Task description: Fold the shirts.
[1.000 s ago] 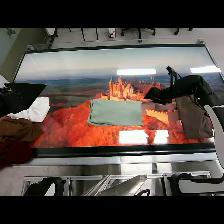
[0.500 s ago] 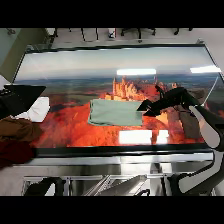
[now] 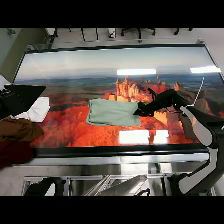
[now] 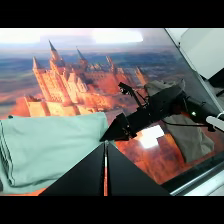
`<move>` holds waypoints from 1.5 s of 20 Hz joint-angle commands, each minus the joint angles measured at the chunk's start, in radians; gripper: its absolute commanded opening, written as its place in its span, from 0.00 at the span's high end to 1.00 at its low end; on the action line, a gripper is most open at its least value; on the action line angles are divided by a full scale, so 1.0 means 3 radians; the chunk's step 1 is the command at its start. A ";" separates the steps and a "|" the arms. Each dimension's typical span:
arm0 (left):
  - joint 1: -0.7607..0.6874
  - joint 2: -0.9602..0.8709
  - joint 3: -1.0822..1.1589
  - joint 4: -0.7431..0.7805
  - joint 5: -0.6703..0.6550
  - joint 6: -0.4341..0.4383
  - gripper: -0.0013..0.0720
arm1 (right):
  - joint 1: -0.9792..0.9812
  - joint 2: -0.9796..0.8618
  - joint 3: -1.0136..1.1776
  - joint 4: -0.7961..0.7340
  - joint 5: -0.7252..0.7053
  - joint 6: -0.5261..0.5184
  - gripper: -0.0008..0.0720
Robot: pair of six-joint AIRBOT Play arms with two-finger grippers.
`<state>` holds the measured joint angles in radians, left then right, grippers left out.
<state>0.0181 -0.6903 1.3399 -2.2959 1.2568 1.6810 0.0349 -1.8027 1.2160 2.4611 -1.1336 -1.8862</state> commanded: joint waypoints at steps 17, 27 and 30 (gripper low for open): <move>0.0004 0.0001 -0.0001 0.0001 0.0009 0.0006 0.95 | -0.2196 0.0951 0.1498 0.0078 0.0511 -0.0050 0.96; 0.0003 0.0001 -0.0001 0.0000 0.0039 0.0005 0.95 | -0.2558 0.0745 0.1504 -0.0221 -0.0388 0.0554 0.96; 0.0003 0.0001 -0.0001 0.0000 0.0084 0.0005 0.95 | -0.2565 0.0945 0.1504 -0.0352 -0.0511 0.0830 0.96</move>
<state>0.0181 -0.6907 1.3399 -2.2955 1.2697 1.6810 -0.7280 -1.5558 1.6665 2.3997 -1.2297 -1.7344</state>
